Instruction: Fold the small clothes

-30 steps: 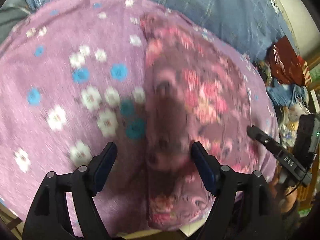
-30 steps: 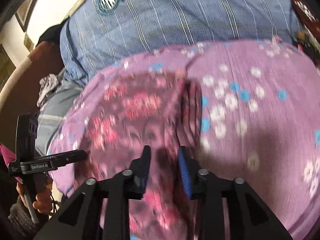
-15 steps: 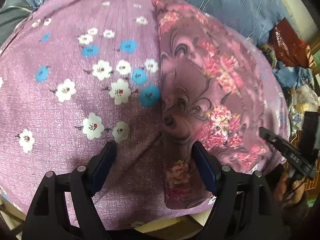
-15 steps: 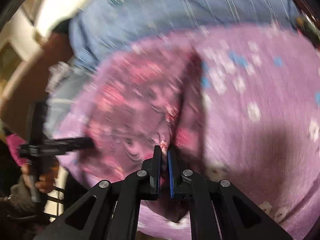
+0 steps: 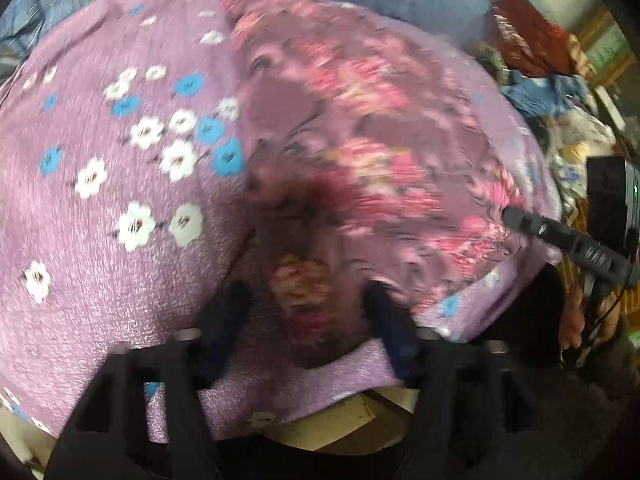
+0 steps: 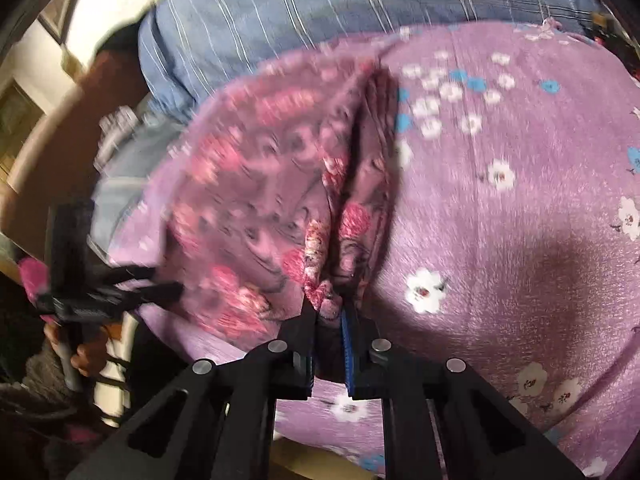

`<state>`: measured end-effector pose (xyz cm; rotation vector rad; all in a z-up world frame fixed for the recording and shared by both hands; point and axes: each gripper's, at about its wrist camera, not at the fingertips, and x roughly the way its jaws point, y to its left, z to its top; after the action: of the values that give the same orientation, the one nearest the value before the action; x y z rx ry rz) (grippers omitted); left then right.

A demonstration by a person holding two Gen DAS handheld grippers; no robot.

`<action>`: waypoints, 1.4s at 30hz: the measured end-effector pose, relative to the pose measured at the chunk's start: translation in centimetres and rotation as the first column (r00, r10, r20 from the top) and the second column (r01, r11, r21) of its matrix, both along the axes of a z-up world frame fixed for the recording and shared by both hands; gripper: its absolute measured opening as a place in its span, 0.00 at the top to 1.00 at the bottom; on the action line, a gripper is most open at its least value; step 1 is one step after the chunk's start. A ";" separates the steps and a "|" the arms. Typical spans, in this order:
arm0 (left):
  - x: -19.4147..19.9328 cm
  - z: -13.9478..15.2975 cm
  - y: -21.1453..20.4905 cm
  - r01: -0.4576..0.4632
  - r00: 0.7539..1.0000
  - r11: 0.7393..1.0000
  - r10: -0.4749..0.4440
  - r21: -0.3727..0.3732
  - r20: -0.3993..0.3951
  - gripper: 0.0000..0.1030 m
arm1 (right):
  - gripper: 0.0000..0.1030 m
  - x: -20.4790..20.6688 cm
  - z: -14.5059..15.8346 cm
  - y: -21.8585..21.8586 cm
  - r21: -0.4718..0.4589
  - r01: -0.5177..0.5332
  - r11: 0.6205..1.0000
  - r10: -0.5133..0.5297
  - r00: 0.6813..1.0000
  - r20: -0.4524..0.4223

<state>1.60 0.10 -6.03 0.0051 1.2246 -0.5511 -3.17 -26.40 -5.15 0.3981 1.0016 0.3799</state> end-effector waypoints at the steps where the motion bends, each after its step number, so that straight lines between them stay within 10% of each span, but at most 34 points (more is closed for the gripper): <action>1: 0.0 0.5 0.1 0.008 1.000 1.000 -0.008 -0.004 0.005 0.58 | 0.91 -0.2 0.7 -0.4 0.071 -0.005 0.997 0.003 1.000 0.021; 5: 1.0 -0.6 0.4 -0.013 1.000 0.999 0.013 0.044 -0.007 0.55 | 0.91 -0.3 1.2 -2.6 0.222 0.053 0.974 -0.059 0.998 0.018; 9: 1.3 -0.3 1.8 -0.009 0.998 0.999 0.006 -0.039 -0.062 0.56 | 0.90 0.8 -2.4 -2.0 0.037 0.099 0.994 -0.094 0.987 -0.129; 15: 4.2 4.1 1.2 -0.038 0.995 0.996 0.045 -0.075 0.089 0.31 | 0.74 3.5 2.2 -2.2 0.054 0.135 0.989 -0.136 0.991 0.011; 24: 9.5 -0.1 -0.5 -0.152 0.988 0.987 0.150 -0.045 -0.032 0.29 | 0.76 9.0 0.2 2.7 -0.152 0.101 0.983 -0.085 0.990 0.110; 35: 13.7 -0.2 0.8 -0.249 0.967 0.952 0.232 -0.178 -0.110 0.26 | 0.39 12.5 -1.2 -1.7 0.101 0.232 0.968 -0.230 0.973 -0.024; 37: 13.7 0.5 0.3 -0.229 0.973 0.946 0.213 -0.229 -0.093 0.46 | 0.45 12.8 -1.0 -1.3 0.147 0.199 0.969 -0.201 0.980 0.000; 39: 14.1 1.4 -0.3 -0.232 0.973 0.949 0.221 -0.213 -0.071 0.48 | 0.81 13.2 -0.3 0.0 0.103 0.137 0.985 -0.141 0.989 0.037; 42: 14.7 2.1 -0.3 -0.243 0.970 0.945 0.239 -0.221 -0.044 0.57 | 0.83 13.1 1.5 0.8 0.060 0.107 0.992 -0.114 0.986 0.125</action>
<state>16.29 -0.16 -3.90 -0.3384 1.1534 -0.4731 9.95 -25.64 -3.62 0.4693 0.8411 0.3281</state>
